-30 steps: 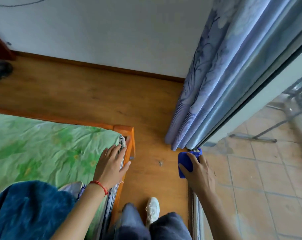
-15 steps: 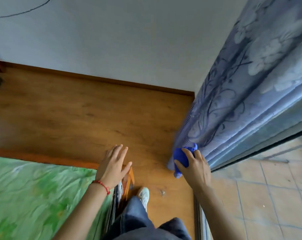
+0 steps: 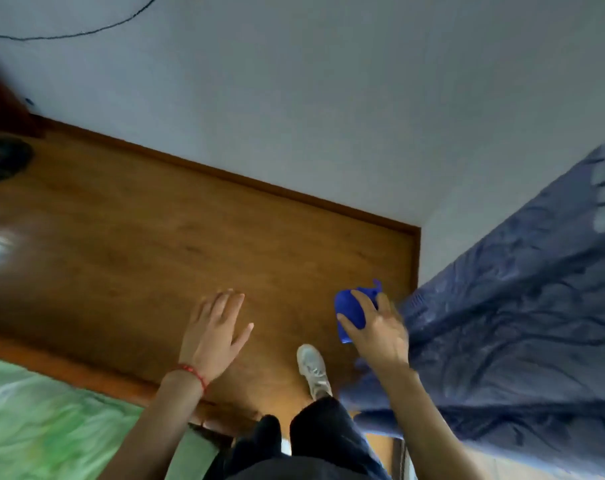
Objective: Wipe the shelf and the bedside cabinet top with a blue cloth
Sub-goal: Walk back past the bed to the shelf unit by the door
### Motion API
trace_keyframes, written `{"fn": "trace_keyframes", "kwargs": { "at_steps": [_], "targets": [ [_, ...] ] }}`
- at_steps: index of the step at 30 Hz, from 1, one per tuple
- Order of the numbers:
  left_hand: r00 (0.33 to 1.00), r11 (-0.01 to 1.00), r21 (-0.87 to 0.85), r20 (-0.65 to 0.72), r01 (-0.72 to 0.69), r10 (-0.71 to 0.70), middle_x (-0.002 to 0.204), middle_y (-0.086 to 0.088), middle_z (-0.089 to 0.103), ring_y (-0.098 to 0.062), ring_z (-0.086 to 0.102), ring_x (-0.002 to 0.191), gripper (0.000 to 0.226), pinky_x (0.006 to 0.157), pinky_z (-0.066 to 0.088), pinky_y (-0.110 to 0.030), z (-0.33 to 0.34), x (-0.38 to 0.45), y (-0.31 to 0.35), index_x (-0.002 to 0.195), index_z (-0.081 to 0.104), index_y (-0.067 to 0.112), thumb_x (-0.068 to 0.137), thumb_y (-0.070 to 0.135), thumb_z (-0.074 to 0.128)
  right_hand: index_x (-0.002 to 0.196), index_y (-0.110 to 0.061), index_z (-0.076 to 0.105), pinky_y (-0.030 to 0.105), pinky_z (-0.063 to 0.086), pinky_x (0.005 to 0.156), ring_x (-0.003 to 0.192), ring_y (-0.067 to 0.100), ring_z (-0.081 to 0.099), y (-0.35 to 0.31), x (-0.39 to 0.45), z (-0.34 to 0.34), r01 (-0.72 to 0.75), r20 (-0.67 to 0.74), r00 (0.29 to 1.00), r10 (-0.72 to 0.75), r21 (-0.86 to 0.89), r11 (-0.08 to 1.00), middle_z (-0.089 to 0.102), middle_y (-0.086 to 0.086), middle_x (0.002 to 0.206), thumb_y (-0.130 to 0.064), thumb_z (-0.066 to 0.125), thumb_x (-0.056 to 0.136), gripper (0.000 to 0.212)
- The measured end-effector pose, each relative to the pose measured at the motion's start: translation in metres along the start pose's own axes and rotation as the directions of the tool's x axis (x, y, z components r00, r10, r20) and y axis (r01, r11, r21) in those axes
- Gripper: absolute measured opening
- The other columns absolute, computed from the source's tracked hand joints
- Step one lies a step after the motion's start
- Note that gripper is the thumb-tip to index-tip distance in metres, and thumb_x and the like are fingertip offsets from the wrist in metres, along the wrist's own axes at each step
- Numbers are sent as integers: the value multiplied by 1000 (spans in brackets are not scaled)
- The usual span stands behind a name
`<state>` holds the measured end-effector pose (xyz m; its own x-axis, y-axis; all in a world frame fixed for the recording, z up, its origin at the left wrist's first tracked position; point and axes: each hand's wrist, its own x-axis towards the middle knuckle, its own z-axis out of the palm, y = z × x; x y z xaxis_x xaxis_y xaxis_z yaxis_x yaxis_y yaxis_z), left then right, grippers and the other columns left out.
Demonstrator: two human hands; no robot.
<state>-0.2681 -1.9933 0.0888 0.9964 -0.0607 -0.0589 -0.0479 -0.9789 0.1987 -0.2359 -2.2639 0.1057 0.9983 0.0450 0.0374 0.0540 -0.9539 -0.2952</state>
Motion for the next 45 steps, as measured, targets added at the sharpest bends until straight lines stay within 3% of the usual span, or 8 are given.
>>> {"fn": "trace_keyframes", "kwargs": {
  "at_steps": [4, 7, 11, 15, 21, 27, 34, 45],
  "targets": [
    [980, 980, -43, -27, 196, -197, 111, -17, 64, -34, 61, 102, 57, 86, 46, -51, -1, 33, -13, 110, 64, 2, 82, 45, 38, 130, -24, 44, 37, 43, 87, 121, 28, 39, -17, 82, 8, 131, 83, 987, -134, 50, 990, 39, 10, 135, -45, 55, 85, 51],
    [928, 926, -81, -29, 369, -372, 112, -17, 65, -35, 62, 102, 60, 85, 47, -52, -5, 49, -24, 111, 65, 4, 87, 49, 33, 126, -20, 50, 38, 42, 88, 113, 32, 46, -42, 143, 12, 315, 120, 938, -325, 95, 944, 45, 14, 129, -40, 62, 82, 50],
    [814, 814, -124, -64, 568, -578, 114, -17, 64, -36, 61, 105, 77, 86, 47, -52, -9, 56, -31, 114, 64, 5, 96, 57, 10, 124, -17, 52, 41, 43, 86, 107, 34, 50, -83, 210, 22, 548, 159, 811, -563, 133, 826, 49, 17, 125, -38, 64, 81, 50],
    [680, 679, -159, -59, 716, -731, 112, -17, 65, -35, 62, 102, 79, 84, 48, -52, -12, 51, -32, 112, 66, 5, 96, 56, 8, 120, -15, 55, 41, 49, 78, 97, 32, 56, -123, 253, 36, 726, 195, 647, -737, 138, 674, 55, 16, 113, -40, 64, 80, 48],
    [489, 484, -229, -39, 845, -872, 115, -18, 63, -36, 59, 107, 78, 89, 46, -51, -8, 33, -45, 114, 64, 4, 96, 57, 10, 111, -14, 61, 40, 50, 66, 81, 31, 59, -179, 275, 64, 834, 263, 472, -841, 174, 523, 60, 16, 99, -39, 73, 72, 48],
    [388, 384, -233, -28, 894, -921, 115, -17, 63, -35, 59, 107, 76, 87, 47, -50, -20, 37, -81, 114, 64, 5, 96, 56, 12, 107, -14, 64, 38, 52, 62, 75, 29, 61, -241, 291, 95, 878, 277, 356, -893, 229, 421, 61, 13, 90, -44, 64, 70, 47],
    [360, 361, -212, -43, 908, -932, 116, -16, 63, -35, 59, 108, 77, 89, 45, -52, -33, 63, -201, 116, 64, 5, 96, 55, 10, 107, -14, 63, 36, 50, 63, 74, 25, 59, -348, 324, 143, 870, 253, 340, -906, 281, 405, 60, 11, 90, -40, 68, 70, 45],
    [417, 424, -141, -77, 895, -906, 116, -13, 64, -31, 59, 108, 74, 92, 41, -49, -102, 104, -426, 117, 64, 8, 97, 54, 9, 113, -14, 60, 33, 48, 62, 80, 25, 57, -564, 395, 196, 835, 215, 405, -888, 308, 456, 58, 12, 98, -33, 73, 73, 46]
  ]
}}
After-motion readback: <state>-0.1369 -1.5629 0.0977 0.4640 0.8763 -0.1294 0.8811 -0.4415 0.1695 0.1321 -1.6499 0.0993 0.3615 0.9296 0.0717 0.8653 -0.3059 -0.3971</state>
